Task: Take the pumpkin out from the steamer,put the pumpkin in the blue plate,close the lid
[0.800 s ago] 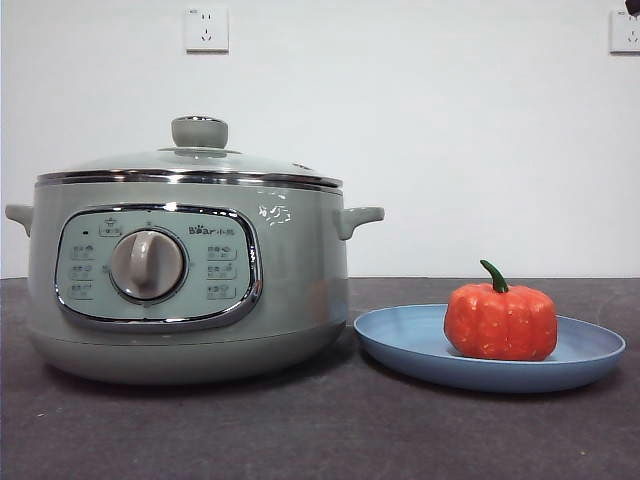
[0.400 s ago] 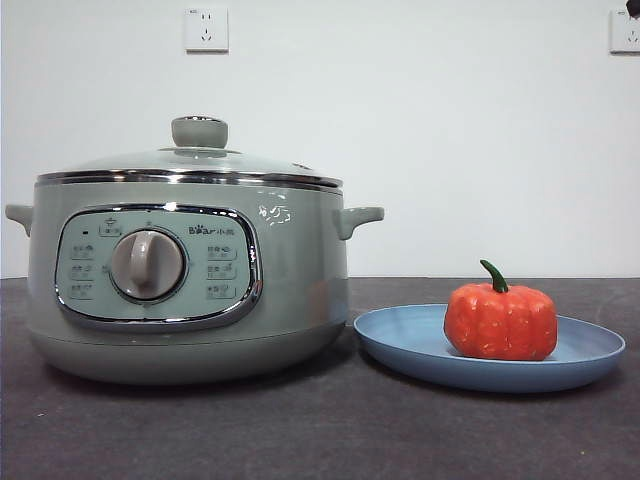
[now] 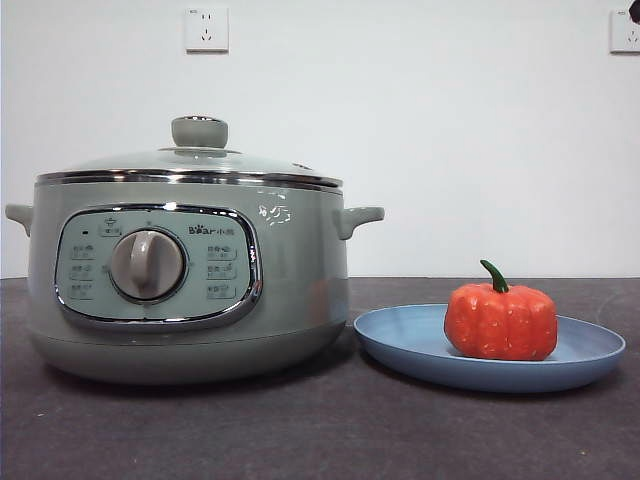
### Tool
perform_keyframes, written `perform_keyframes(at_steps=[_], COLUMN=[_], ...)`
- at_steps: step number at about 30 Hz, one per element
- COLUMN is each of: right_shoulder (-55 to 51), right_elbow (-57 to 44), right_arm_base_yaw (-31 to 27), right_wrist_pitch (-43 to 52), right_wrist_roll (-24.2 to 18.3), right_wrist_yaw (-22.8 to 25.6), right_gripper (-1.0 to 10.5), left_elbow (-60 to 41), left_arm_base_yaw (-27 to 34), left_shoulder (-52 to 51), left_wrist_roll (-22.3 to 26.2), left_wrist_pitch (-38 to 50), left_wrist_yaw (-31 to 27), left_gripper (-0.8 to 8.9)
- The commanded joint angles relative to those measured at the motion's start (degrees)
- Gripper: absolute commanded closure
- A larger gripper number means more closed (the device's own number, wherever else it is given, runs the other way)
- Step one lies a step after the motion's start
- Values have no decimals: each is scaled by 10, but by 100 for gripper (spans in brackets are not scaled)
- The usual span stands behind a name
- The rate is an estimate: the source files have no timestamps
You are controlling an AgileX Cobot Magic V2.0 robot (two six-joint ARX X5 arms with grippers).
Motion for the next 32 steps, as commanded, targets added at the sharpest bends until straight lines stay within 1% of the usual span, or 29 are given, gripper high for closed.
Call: perform_keyframes(at_steps=[1, 9, 10, 11, 14, 16, 20, 24, 30, 32], right_shoulder=[0, -1, -2, -9, -45, -73, -140, -203, -270, -286], right_elbow=[-4, -4, -4, -4, -11, -29, -102, -201, -316, -337], right_arm_base_yaw=[0, 0, 0, 0, -17, -37, -90, -140, -181, -188], right_wrist_pitch=[2, 2, 1, -3, -13, -8, 29, 94, 141, 146], right_wrist_roll=[3, 0, -26, -41, -53, -55, -38, -34, -32, -31], right_wrist_yaw=[2, 2, 3, 3, 14, 12, 10, -31, -77, -78], right_gripper=[963, 963, 963, 963, 963, 963, 963, 963, 963, 963], left_elbow=[-9, -9, -9, -9, -9, -9, -9, -9, -9, -9], left_arm_base_yaw=[2, 2, 2, 2, 2, 2, 2, 2, 2, 2], left_shoulder=[-2, -2, -2, -2, -2, -2, -2, -2, -2, -2], left_wrist_roll=[-4, -4, -4, -4, -4, -4, -4, -4, -4, -4], left_wrist_pitch=[2, 2, 2, 2, 2, 2, 2, 2, 2, 2], left_wrist_yaw=[0, 0, 0, 0, 0, 0, 0, 0, 0, 0], left_gripper=[817, 817, 817, 817, 817, 817, 817, 817, 817, 817])
